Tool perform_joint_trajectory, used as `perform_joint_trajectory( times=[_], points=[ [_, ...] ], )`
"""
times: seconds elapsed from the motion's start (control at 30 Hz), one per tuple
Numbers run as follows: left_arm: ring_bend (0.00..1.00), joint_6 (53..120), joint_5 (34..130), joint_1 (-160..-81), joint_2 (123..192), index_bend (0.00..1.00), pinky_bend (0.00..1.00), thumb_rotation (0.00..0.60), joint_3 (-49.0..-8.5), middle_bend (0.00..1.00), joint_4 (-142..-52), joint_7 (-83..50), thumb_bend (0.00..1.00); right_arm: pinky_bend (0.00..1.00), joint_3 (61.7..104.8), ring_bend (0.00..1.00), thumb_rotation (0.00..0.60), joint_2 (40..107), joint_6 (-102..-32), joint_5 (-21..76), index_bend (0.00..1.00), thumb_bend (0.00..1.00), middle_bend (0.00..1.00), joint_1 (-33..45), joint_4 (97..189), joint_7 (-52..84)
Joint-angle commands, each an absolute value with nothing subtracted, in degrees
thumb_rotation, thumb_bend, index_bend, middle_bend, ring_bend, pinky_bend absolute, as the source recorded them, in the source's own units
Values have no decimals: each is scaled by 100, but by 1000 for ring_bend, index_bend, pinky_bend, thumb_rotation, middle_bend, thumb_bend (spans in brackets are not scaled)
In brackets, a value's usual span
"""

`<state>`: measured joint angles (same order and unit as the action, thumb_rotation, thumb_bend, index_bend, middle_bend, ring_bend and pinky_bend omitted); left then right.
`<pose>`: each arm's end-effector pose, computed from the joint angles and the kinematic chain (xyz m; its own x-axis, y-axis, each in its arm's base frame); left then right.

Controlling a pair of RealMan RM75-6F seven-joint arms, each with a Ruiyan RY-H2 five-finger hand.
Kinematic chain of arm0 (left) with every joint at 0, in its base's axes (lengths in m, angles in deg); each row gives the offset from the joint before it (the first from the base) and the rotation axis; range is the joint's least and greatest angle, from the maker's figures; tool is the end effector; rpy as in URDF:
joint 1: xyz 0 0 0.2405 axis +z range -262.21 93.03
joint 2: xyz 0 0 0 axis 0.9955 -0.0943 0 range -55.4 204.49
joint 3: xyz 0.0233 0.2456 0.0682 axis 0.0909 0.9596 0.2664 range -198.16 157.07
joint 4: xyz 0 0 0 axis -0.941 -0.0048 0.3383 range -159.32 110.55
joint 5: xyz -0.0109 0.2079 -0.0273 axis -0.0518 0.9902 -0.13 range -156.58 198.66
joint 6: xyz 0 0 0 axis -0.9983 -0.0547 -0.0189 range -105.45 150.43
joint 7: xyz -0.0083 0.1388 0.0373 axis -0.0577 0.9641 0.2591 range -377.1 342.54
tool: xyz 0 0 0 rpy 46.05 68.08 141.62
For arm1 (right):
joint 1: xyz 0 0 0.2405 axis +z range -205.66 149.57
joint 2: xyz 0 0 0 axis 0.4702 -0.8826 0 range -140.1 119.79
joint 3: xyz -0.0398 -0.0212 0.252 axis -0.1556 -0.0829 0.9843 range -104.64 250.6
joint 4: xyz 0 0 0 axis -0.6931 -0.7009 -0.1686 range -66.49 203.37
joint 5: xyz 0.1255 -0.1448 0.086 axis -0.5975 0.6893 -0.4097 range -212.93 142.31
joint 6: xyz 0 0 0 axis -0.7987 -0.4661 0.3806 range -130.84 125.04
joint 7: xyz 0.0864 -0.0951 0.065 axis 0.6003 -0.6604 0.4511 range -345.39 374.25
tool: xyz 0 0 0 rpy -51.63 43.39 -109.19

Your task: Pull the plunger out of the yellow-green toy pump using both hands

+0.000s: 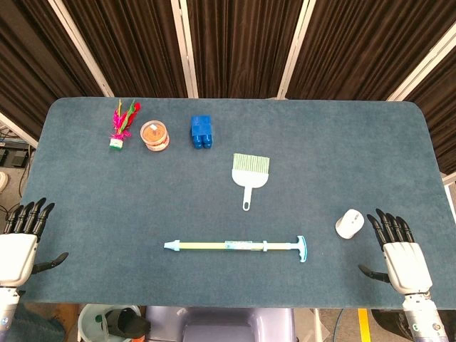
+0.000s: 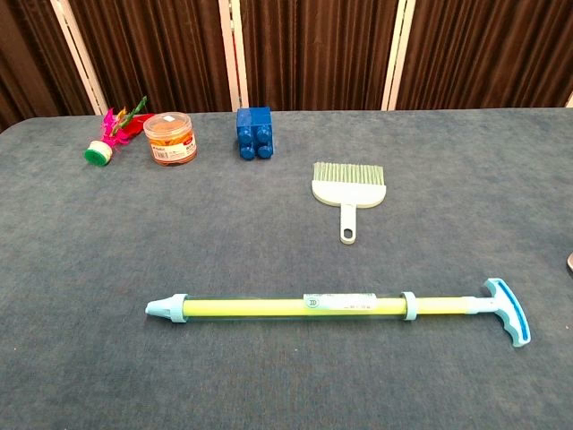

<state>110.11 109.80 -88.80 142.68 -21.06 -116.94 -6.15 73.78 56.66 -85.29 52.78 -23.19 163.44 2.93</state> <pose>-0.2999 0.1682 0.1343 0.5070 -0.0012 0.8620 0.8609 -0.0488 -0.5064 -0.2971 -0.1716 0.1270 0.4977 -0.0807 0.8636 -0.8672 -0.0659 0.4936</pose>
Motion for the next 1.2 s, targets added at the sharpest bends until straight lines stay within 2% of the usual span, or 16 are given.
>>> perform_joint_trajectory(
  times=[0.03, 0.37, 0.57, 0.93, 1.2],
  points=[
    [0, 11126, 11168, -8899, 14325, 114, 59, 600, -2113, 0, -11579, -691, 96, 69, 7351, 0, 600, 5660, -8482, 5298, 65, 23, 0, -2298, 16387, 245],
    [0, 11366, 11817, -9103, 14974, 330, 59, 600, -2155, 0, -11145, -741, 103, 69, 7329, 0, 600, 5677, -8392, 5318, 102, 24, 0, -2255, 16408, 357],
    [0, 10806, 11859, -9457, 15477, 432, 59, 600, -2224, 0, -11322, -14, 152, 69, 7371, 0, 600, 5656, -8353, 5355, 102, 23, 0, -2186, 16436, 596],
    [0, 9969, 11677, -10054, 16909, 459, 59, 600, -2427, 0, -10776, 878, 222, 69, 7373, 0, 600, 5531, -8086, 5255, 101, 22, 0, -2070, 16301, 1090],
    [0, 9350, 11560, -10518, 17932, 378, 59, 600, -2459, 0, -10120, 1096, 222, 69, 7327, 0, 600, 5451, -8000, 5222, 95, 24, 0, -2061, 16250, 1237]
  ],
)
